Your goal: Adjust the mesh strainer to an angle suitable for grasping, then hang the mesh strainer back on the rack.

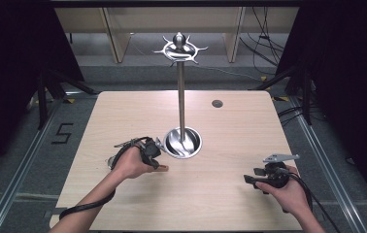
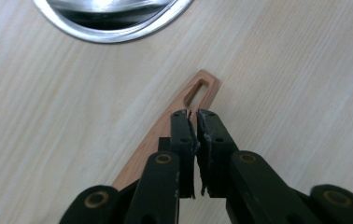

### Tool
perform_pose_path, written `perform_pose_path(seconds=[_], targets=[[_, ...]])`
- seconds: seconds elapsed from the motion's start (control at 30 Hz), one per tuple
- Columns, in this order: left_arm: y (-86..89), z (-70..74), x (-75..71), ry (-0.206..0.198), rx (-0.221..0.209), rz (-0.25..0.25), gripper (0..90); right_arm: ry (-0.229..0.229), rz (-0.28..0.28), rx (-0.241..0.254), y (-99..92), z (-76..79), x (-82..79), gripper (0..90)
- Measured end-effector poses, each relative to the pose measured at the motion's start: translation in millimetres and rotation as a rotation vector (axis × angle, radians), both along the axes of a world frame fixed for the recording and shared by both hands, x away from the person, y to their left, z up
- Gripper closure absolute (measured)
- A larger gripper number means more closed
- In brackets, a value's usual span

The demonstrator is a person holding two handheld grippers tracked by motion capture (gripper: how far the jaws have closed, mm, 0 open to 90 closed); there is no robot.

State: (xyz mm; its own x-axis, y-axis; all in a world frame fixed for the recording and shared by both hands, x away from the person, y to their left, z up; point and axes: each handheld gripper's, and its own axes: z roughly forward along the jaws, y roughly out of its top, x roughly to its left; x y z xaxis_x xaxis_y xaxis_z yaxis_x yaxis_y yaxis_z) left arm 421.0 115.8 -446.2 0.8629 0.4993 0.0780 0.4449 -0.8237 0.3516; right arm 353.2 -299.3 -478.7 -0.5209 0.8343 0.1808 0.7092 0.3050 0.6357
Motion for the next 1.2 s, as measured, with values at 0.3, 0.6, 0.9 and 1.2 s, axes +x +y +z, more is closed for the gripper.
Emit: perform_pose_path(seconds=[0.3,0.6,0.9,1.2], targets=[[17.2,15.9,10.1,-0.003,0.067,-0.153,52.4,-0.010,-0.003,0.019,3.6,1.0,0.3,43.7],[12.5,10.8,24.0,0.000,0.129,-0.334,46.3,-0.007,-0.021,0.036,4.2,2.1,-1.3,43.6],[20.3,-8.7,27.6,0.059,0.199,-0.376,49.2,-0.011,0.010,-0.006,1.2,1.3,0.8,43.5],[28.5,-20.4,31.5,0.084,0.276,-0.362,55.7,-0.008,-0.025,0.044,6.4,-0.9,-0.8,43.5]])
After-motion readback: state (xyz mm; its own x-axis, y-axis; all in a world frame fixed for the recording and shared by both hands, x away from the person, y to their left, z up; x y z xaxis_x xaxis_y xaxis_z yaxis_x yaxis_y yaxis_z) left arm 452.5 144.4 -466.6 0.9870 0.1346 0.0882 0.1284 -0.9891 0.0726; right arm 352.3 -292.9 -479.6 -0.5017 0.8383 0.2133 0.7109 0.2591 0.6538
